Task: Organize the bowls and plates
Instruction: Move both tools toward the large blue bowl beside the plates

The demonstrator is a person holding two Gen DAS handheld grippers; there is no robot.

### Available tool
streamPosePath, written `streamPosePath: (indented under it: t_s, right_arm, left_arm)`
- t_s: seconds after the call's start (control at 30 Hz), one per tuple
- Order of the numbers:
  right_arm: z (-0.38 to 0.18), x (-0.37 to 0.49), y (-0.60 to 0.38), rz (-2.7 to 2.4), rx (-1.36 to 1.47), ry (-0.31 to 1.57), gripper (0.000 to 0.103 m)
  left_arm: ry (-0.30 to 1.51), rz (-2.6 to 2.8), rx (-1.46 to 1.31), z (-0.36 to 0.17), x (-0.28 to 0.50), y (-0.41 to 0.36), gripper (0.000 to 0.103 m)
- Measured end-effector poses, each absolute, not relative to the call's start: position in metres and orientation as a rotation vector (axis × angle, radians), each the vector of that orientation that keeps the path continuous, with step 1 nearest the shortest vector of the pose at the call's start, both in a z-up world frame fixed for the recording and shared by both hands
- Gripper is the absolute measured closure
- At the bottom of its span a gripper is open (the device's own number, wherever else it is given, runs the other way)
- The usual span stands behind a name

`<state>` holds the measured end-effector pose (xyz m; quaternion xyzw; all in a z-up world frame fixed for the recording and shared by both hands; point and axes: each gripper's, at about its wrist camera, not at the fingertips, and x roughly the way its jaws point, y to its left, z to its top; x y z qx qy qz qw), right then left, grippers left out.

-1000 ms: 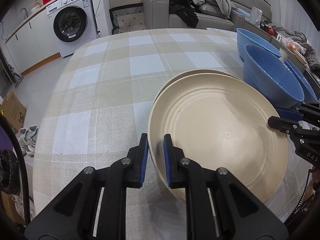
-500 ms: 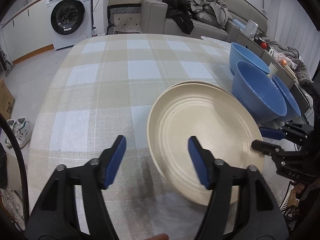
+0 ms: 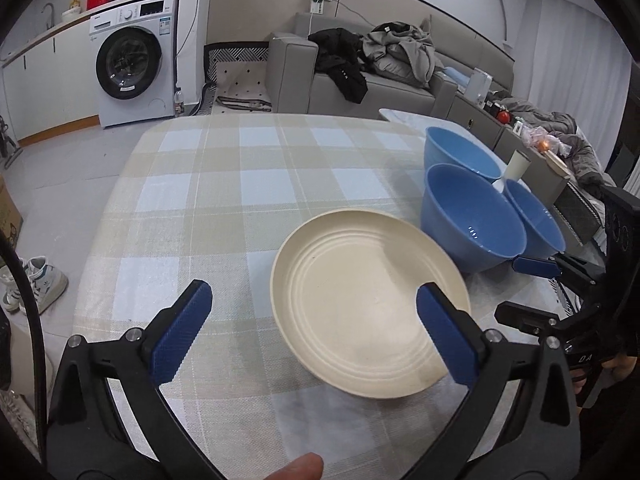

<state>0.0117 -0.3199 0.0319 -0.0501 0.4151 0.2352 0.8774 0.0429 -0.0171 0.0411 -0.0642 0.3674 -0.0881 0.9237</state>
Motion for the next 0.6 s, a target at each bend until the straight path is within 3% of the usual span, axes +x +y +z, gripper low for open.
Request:
streamPosePath:
  t_s: [0.07,0.17,0.6]
  right_arm:
    - [0.039,0.007,-0.328,0.483,-0.082,0.844,0.006]
    - [0.051,-0.001,-0.342,0.473,-0.042,0.800,0.004]
    - [0.112,-0.032,-0.399,0.405,0.000,0.619,0.001]
  left_arm:
    - [0.737,-0.198,-0.128,0.049,0.037,-0.022,0.001]
    - [0.705,-0.220,-0.128,0.060,0.029,-0.029,0.001]
    - [0.666,-0.274,-0.120,0.094,0.033,-0.073,0.001]
